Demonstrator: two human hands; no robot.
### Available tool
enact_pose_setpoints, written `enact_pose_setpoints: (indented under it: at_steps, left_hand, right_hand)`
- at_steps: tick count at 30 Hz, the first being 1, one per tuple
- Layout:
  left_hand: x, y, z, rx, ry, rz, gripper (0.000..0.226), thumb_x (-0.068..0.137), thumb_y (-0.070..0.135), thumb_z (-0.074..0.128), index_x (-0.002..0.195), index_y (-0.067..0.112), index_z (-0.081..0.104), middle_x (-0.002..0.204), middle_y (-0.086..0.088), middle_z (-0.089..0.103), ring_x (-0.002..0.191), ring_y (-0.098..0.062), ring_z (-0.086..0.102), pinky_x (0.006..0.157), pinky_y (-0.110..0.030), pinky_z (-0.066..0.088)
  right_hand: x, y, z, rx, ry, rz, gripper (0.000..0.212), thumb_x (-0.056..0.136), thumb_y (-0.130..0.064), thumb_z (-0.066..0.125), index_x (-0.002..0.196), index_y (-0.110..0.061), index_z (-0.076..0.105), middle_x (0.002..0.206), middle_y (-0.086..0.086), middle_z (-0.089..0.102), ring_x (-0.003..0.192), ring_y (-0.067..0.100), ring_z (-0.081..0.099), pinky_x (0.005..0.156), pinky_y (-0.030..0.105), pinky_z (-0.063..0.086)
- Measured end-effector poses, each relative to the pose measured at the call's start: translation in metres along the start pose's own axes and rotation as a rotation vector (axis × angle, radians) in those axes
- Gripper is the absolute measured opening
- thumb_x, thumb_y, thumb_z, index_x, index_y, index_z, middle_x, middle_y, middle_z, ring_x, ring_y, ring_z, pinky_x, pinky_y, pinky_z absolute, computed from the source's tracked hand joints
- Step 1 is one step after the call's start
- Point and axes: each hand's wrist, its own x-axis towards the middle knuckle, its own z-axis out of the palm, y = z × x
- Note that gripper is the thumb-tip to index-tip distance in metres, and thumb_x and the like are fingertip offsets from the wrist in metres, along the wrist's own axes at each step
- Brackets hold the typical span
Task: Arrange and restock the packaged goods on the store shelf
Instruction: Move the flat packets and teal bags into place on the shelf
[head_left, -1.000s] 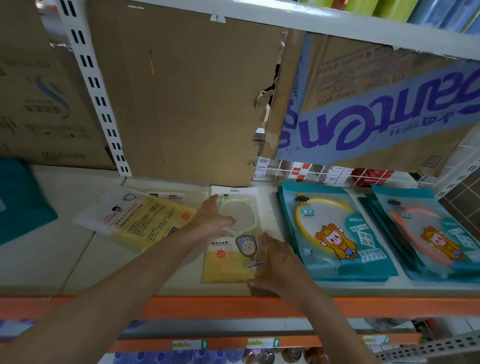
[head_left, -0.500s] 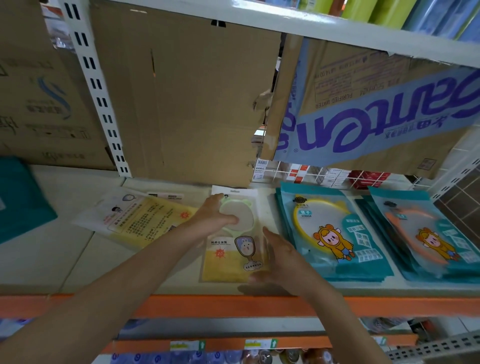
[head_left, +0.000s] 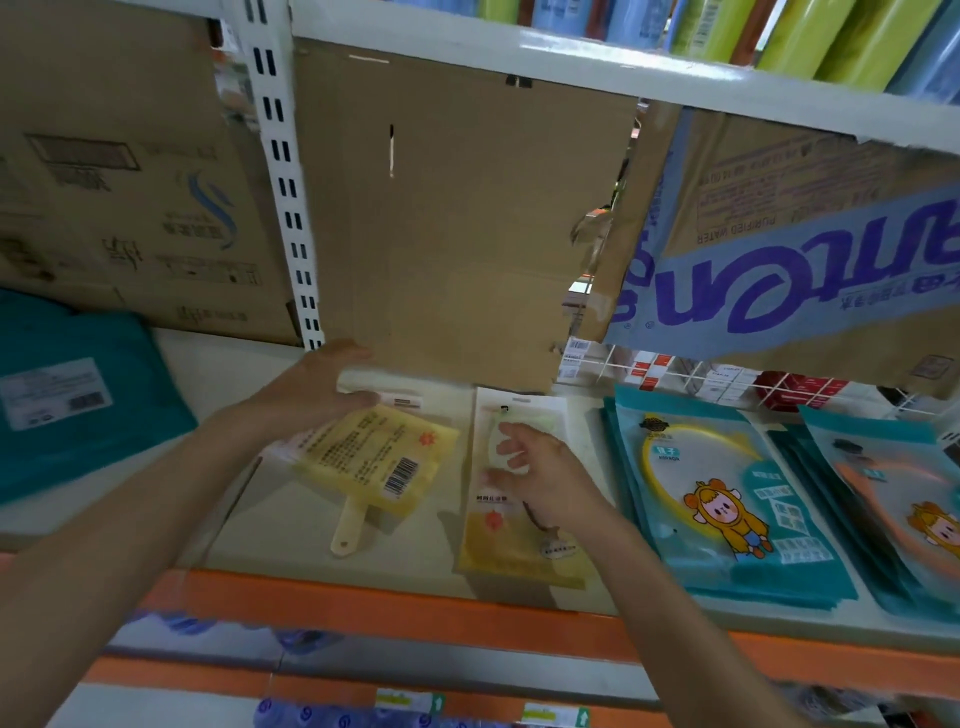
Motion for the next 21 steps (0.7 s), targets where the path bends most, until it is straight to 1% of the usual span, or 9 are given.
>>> enact_pose_setpoints:
  at_steps: [3,5,7,8,11,14,15,18,21]
  left_hand:
    - [-0.002,-0.02,-0.012,0.032,-0.022,-0.03,0.062,0.086,0.032,0.062,0.14,0.022,0.035,0.151,0.0,0.025,0.137,-0.017,0.026,0.11,-0.037,0.03]
    - [-0.004,-0.028,-0.014,0.071,-0.032,-0.017,0.061,0.087,0.032,0.061,0.14,0.02,0.035,0.149,-0.002,0.028,0.135,-0.018,0.028,0.11,-0.031,0.026]
    - [-0.005,-0.034,-0.014,0.087,-0.05,-0.002,0.059,0.087,0.031,0.061,0.139,0.02,0.036,0.148,-0.002,0.03,0.134,-0.017,0.03,0.108,-0.027,0.024]
    - [-0.005,-0.036,-0.014,0.085,-0.058,0.009,0.058,0.087,0.031,0.062,0.138,0.02,0.037,0.148,-0.001,0.03,0.134,-0.017,0.03,0.107,-0.026,0.024]
    - [-0.006,-0.044,-0.016,0.068,-0.075,0.023,0.058,0.086,0.029,0.063,0.138,0.021,0.037,0.147,0.0,0.031,0.133,-0.016,0.032,0.104,-0.023,0.024]
    - [-0.007,-0.049,-0.018,0.041,-0.072,0.06,0.057,0.086,0.027,0.064,0.137,0.021,0.039,0.143,0.002,0.034,0.129,-0.013,0.034,0.1,-0.02,0.025]
    - [-0.007,-0.05,-0.019,0.023,-0.071,0.069,0.056,0.086,0.026,0.064,0.136,0.021,0.04,0.139,0.005,0.036,0.124,-0.01,0.036,0.098,-0.019,0.025]
    - [-0.009,-0.051,-0.023,-0.04,-0.057,0.084,0.054,0.086,0.023,0.063,0.135,0.02,0.041,0.126,0.01,0.038,0.113,-0.005,0.038,0.092,-0.018,0.03]
    - [-0.008,-0.047,-0.028,-0.108,-0.024,0.105,0.049,0.085,0.022,0.064,0.127,0.03,0.04,0.124,0.009,0.041,0.111,-0.005,0.04,0.091,-0.016,0.037]
  right_hand:
    - [0.023,-0.012,0.019,0.187,-0.005,0.139,0.053,0.079,-0.031,0.073,0.122,-0.009,0.053,0.107,0.006,0.061,0.095,0.022,0.062,0.08,0.031,0.052]
    - [0.033,-0.018,0.033,0.245,-0.029,0.174,0.03,0.078,-0.029,0.073,0.09,-0.005,0.061,0.086,0.017,0.063,0.074,0.028,0.062,0.06,0.032,0.049]
    - [0.042,-0.023,0.044,0.287,-0.009,0.188,0.039,0.077,-0.026,0.074,0.055,-0.01,0.045,0.063,0.018,0.05,0.058,0.026,0.051,0.05,0.031,0.036]
    - [0.047,-0.024,0.048,0.307,0.007,0.202,0.046,0.076,-0.026,0.075,0.051,-0.013,0.038,0.061,0.016,0.046,0.057,0.025,0.048,0.051,0.033,0.034]
    - [0.053,-0.032,0.056,0.357,0.033,0.214,0.038,0.079,-0.022,0.072,0.056,-0.012,0.045,0.064,0.012,0.052,0.05,0.017,0.049,0.048,0.03,0.034]
    - [0.05,-0.036,0.056,0.482,0.044,0.16,0.012,0.084,-0.012,0.066,0.075,-0.006,0.062,0.08,0.013,0.065,0.066,0.018,0.062,0.06,0.028,0.05]
    - [0.048,-0.039,0.055,0.543,0.051,0.139,0.004,0.086,-0.008,0.064,0.085,-0.005,0.065,0.086,0.014,0.067,0.068,0.018,0.063,0.06,0.022,0.052]
    - [0.046,-0.046,0.049,0.569,0.073,0.074,0.011,0.088,-0.004,0.058,0.099,-0.006,0.061,0.082,0.005,0.064,0.051,0.0,0.057,0.043,0.012,0.038]
    - [0.044,-0.053,0.042,0.533,0.068,0.006,0.01,0.091,-0.01,0.058,0.1,-0.01,0.058,0.08,0.0,0.062,0.047,-0.002,0.049,0.043,0.014,0.034]
